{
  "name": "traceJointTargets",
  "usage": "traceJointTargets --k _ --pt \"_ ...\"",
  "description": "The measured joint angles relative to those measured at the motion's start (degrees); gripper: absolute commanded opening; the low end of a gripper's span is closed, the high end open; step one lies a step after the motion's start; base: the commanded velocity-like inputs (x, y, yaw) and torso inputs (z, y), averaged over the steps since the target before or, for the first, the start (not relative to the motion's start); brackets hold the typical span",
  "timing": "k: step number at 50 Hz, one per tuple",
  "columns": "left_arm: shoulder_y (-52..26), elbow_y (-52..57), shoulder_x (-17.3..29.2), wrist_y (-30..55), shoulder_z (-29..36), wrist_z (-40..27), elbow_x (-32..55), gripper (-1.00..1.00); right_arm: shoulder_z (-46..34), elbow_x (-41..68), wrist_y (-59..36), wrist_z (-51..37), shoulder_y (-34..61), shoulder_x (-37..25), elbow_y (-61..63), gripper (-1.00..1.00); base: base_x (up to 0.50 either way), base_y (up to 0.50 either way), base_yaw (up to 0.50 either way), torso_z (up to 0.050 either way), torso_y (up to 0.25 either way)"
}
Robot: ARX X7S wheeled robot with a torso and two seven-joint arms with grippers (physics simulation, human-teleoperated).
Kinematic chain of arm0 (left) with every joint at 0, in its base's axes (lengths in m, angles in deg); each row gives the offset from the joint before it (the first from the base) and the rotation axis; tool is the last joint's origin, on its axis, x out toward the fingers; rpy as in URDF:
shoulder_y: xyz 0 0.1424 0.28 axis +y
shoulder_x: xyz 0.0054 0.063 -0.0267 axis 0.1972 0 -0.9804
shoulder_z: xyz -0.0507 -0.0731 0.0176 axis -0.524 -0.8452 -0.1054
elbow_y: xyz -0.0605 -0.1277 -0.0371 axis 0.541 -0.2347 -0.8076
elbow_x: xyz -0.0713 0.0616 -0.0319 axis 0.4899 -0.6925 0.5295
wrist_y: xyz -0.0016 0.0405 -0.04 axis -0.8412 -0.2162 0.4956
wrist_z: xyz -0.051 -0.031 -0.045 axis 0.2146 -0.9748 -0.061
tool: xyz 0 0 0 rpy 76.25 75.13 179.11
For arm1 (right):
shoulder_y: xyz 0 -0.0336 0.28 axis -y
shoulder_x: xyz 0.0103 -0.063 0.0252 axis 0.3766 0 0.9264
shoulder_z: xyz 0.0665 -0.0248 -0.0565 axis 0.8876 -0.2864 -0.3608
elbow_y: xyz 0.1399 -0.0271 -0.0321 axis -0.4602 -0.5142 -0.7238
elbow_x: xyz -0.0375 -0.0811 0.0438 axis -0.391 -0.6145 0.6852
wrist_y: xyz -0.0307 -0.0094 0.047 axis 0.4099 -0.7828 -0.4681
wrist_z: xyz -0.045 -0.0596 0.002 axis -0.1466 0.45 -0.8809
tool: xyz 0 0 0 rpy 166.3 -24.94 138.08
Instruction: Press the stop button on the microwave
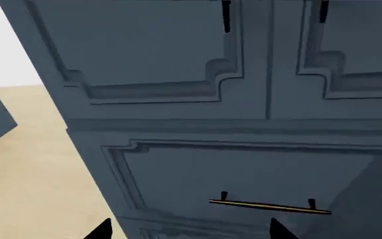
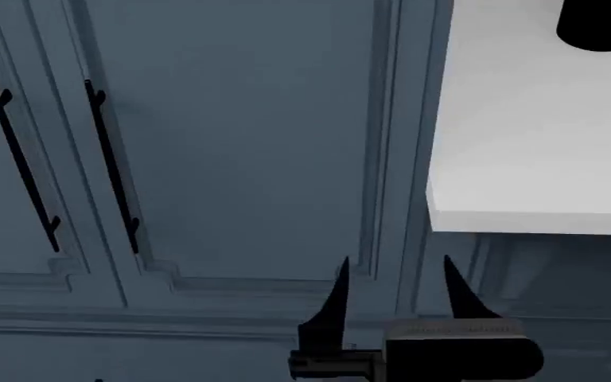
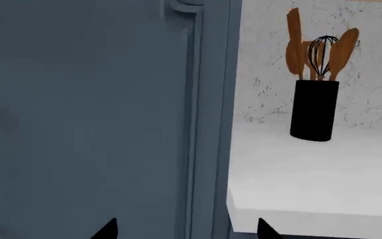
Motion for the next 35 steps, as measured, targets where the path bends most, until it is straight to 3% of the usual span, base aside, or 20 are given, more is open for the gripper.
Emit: traceJointTargets --k 6,13,22,35 --pt "-6.0 -23.9 3.0 -8.6 -2.3 0.2 0.5 1.00 -0.8 0.1 -4.5 -1.0 4.7 -0.1 4.1 1.00 0.00 0.00 0.00 0.000 0.000" --pt "-6.7 -39.9 4.8 -11.6 -5.1 0.4 0.3 1.00 -1.8 0.3 -9.1 -1.9 10.8 -0.3 6.9 1.00 0.00 0.00 0.00 0.000 0.000" --pt "-3.4 -49.2 5.1 -9.5 -9.9 2.0 -0.6 1.00 -2.5 0.6 -14.8 -2.9 19.6 -0.5 8.5 1.00 0.00 0.00 0.00 0.000 0.000" --pt "-0.4 -54.0 4.9 -5.8 -13.7 3.6 -1.3 1.00 -1.7 3.7 -27.9 -3.0 36.1 -0.1 9.7 1.00 0.00 0.00 0.00 0.000 0.000"
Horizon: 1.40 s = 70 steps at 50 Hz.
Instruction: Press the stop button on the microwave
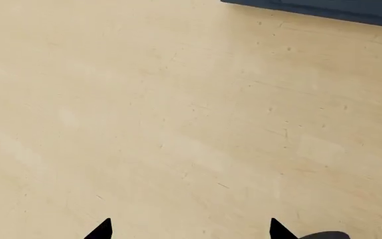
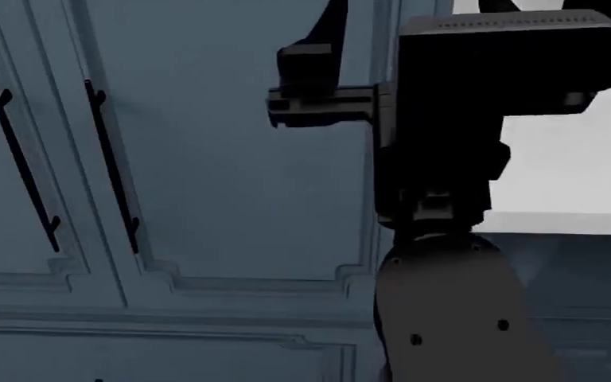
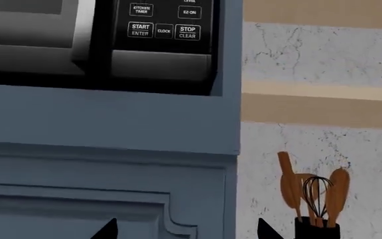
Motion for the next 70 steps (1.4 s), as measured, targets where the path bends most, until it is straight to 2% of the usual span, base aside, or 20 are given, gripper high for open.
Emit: traceJointTargets --k 8,14,27,41,46,55,62,70 --pt "0.6 -0.9 0.0 0.7 -0.8 0.3 -0.1 1.00 0.0 1.8 -7.6 -0.1 14.8 0.6 -5.1 1.00 0.00 0.00 0.00 0.000 0.000" --pt "0.8 -1.3 -0.1 1.0 -1.0 0.5 -0.2 1.00 -0.8 2.9 -8.8 -0.4 26.9 1.3 -15.9 1.00 0.00 0.00 0.00 0.000 0.000" --pt "1.0 -1.5 -0.1 1.3 -1.3 0.6 -0.3 1.00 -7.8 10.1 0.4 -4.1 52.6 2.4 -49.8 1.00 0.00 0.00 0.00 0.021 0.048" --pt "1.0 -1.6 -0.1 1.3 -1.3 0.6 -0.3 1.00 -15.0 17.3 7.5 -6.4 68.2 2.5 -70.1 1.00 0.00 0.00 0.00 0.000 0.000" --pt "1.0 -1.6 -0.1 1.3 -1.3 0.6 -0.3 1.00 -21.8 24.0 11.9 -6.9 72.6 2.7 -78.2 1.00 0.00 0.00 0.00 0.000 0.000" --pt "1.0 -1.6 -0.1 1.3 -1.3 0.6 -0.3 1.00 -40.1 42.4 18.6 -8.1 78.7 2.9 -89.5 1.00 0.00 0.00 0.00 0.000 0.000" --pt "1.0 -1.6 -0.1 1.4 -1.4 0.6 -0.3 1.00 -52.1 55.5 21.3 -9.6 81.5 3.0 -94.2 1.00 0.00 0.00 0.00 0.000 0.000" --pt "1.0 -1.6 -0.1 1.4 -1.3 0.6 -0.3 1.00 -62.3 67.9 22.5 -12.3 83.3 3.0 -96.5 1.00 0.00 0.00 0.00 0.008 0.035"
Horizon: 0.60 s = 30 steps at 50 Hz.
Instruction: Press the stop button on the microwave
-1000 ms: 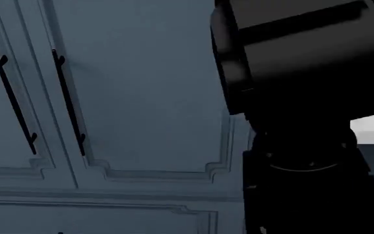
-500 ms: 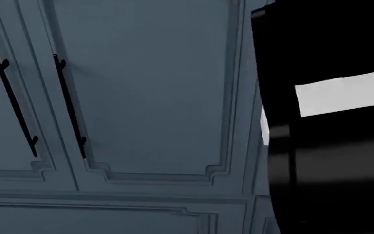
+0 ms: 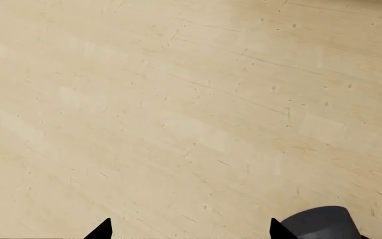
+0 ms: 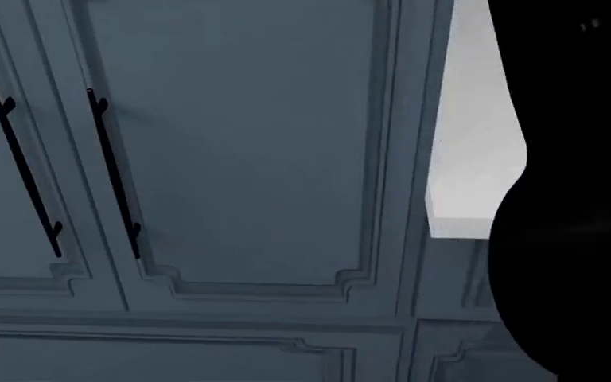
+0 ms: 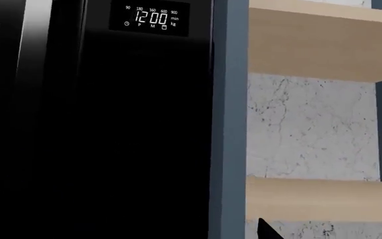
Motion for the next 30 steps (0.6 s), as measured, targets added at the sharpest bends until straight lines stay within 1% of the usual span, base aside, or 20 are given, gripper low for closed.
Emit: traceJointTargets --k 11,15,19,30 --pt "0.0 0.0 0.0 0.0 0.0 0.0 0.0 1.00 -9.8 10.1 1.1 -1.8 1.4 0.0 -0.5 1.00 0.00 0.00 0.00 0.042 0.173" --pt "0.0 0.0 0.0 0.0 0.0 0.0 0.0 1.00 -12.0 12.2 1.6 -2.1 1.8 0.0 -0.3 1.00 0.00 0.00 0.00 0.000 0.000" --pt "0.0 0.0 -0.2 0.0 0.1 0.0 0.0 1.00 -13.6 13.9 2.5 -2.3 2.1 -0.2 -0.3 1.00 0.06 0.50 0.00 0.000 0.000" --pt "0.0 0.1 0.0 0.0 0.0 0.0 0.0 1.00 -16.1 17.4 4.3 -2.2 1.6 0.0 -0.5 1.00 0.00 0.00 0.00 0.000 0.000"
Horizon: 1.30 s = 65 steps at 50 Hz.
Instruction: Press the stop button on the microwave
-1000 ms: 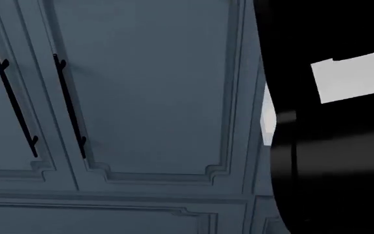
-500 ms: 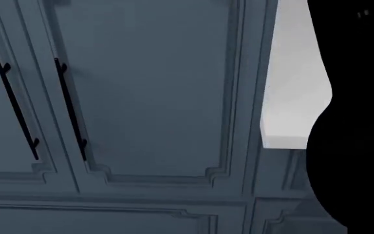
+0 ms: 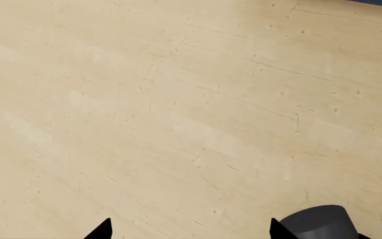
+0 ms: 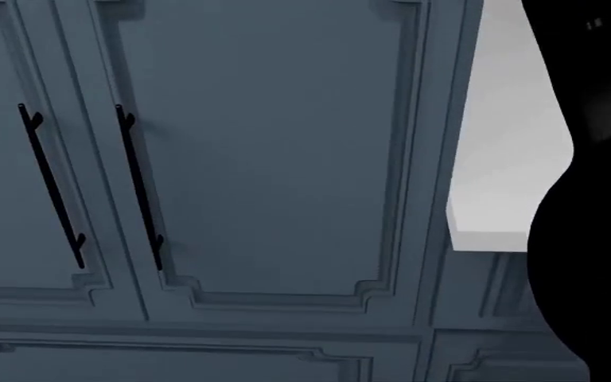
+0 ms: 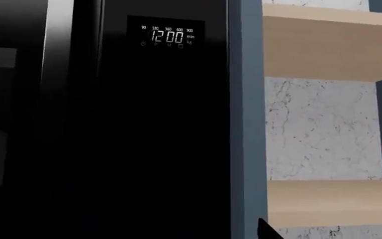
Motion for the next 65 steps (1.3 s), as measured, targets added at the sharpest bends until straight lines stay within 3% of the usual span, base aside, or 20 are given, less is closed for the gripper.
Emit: traceJointTargets --k 20,28,36,47,65 --pt "0.0 -0.1 -0.1 0.0 0.0 0.0 0.0 1.00 -2.9 3.1 1.3 1.2 -1.6 0.0 -1.0 1.00 0.00 0.00 0.00 0.000 0.000" --pt "0.3 39.9 -8.0 4.2 10.4 2.2 -0.6 1.00 -0.6 0.7 0.8 1.4 -2.2 0.0 -0.9 1.00 0.00 0.00 0.00 0.000 0.000" --pt "0.2 59.3 -11.6 6.1 15.4 3.2 -0.8 1.00 -1.0 0.7 1.0 1.5 -2.3 0.0 -1.1 1.00 0.00 0.00 0.00 0.000 0.000" --pt "0.2 69.8 -13.5 7.1 18.0 3.8 -1.0 1.00 -2.1 1.2 1.2 1.6 -2.3 0.0 -1.3 1.00 0.00 0.00 0.00 0.000 0.000" --pt "0.3 74.1 -14.3 7.5 19.0 4.0 -1.0 1.00 -3.0 1.9 1.6 1.8 -1.5 0.0 -1.0 1.00 0.13 -0.03 0.00 0.000 0.000"
